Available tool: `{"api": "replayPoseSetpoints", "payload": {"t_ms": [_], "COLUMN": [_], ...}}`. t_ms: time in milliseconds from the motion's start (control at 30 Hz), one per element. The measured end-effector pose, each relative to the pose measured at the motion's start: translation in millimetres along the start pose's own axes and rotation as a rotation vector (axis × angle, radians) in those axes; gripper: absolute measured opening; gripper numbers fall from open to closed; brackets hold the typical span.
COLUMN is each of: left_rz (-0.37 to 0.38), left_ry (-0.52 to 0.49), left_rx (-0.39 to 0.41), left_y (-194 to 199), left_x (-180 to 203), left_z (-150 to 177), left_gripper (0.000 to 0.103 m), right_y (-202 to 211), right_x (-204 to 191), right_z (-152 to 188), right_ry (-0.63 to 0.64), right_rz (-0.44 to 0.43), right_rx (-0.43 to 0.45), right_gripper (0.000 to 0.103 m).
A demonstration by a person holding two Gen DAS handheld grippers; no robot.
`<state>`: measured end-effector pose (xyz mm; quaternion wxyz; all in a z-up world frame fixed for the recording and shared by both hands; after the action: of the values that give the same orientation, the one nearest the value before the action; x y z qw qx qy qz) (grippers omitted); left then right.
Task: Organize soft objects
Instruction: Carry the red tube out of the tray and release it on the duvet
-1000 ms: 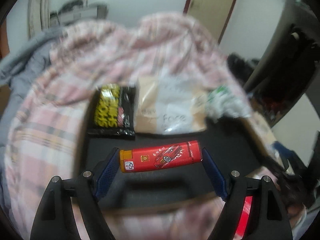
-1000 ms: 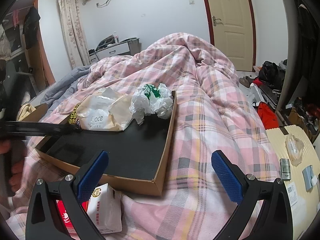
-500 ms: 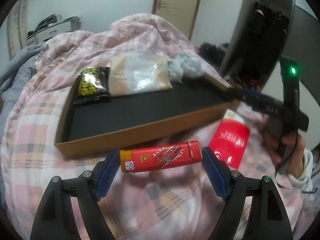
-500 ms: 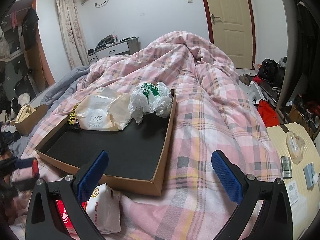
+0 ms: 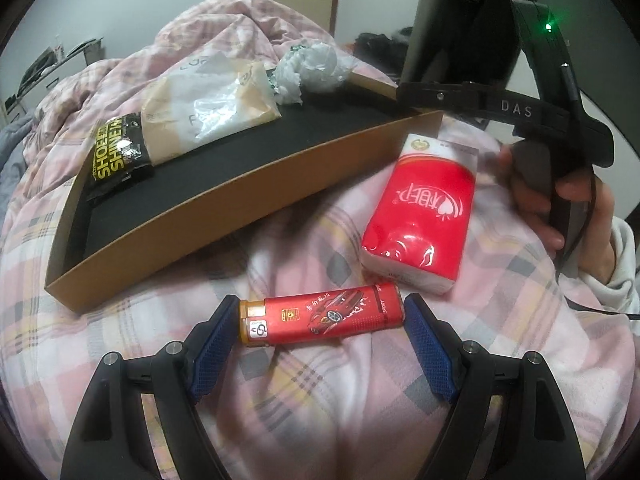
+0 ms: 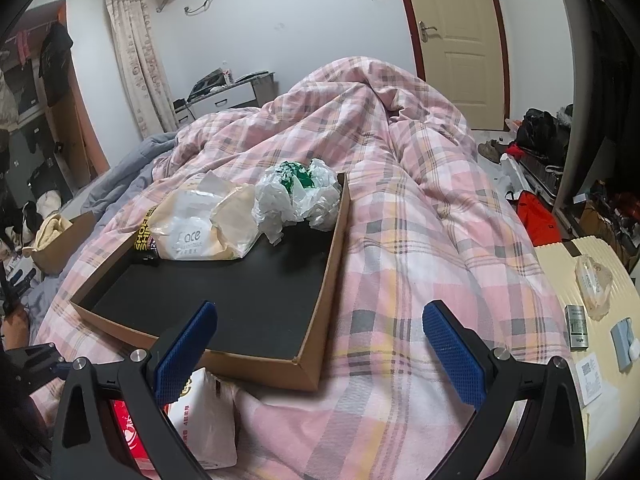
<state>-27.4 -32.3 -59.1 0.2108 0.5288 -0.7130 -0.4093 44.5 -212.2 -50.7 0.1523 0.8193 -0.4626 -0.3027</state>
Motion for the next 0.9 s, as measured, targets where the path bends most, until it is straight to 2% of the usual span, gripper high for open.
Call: {"api": "replayPoseSetpoints", "payload": {"t_ms": [400, 500, 700, 733, 800, 900], "left_rz": [-0.068, -0.026, -0.009, -0.007, 0.003, 0.023], "left_ry": [-0.03, 0.003, 0.076, 0.097, 0.136, 0.211], "left_rx": [0.061, 0.062, 0.092, 0.104, 0.128, 0.169], "left_y": [14, 17, 27, 30, 35, 43], "left_x": [3, -3, -18, -21, -28, -43], "left_z": [0, 0, -4, -5, -6, -9], "left_gripper": [0.082, 0.085, 0.087, 0.09, 0.103, 0.103], "right_y": [0, -1, -1, -1, 0, 1], "right_x": [1, 2, 2, 2, 1, 0], "right_z": [-1, 0, 1, 1, 1, 0], "right_ry": [0.0, -0.003, -0.001, -0.001, 0.002, 0.007], "right_rz": [0.001, 0.012, 0.019, 0.02, 0.024, 0.029], "right_rx": [0.0, 0.001, 0.003, 0.003, 0.005, 0.008], "right_gripper": [0.102, 0.102, 0.102, 0.102, 0.102, 0.102]}}
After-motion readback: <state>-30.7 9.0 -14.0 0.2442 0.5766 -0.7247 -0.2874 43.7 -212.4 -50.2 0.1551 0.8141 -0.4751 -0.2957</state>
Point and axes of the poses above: each gripper's, at about its wrist camera, not at the fingertips, and y roughly against the way its jaws point, x to its right, z to its underside, the point moved 1 cm from there along -y, roughly the way its jaws point, and after that the axes turned 15 degrees about -z, right-handed, at the moved point
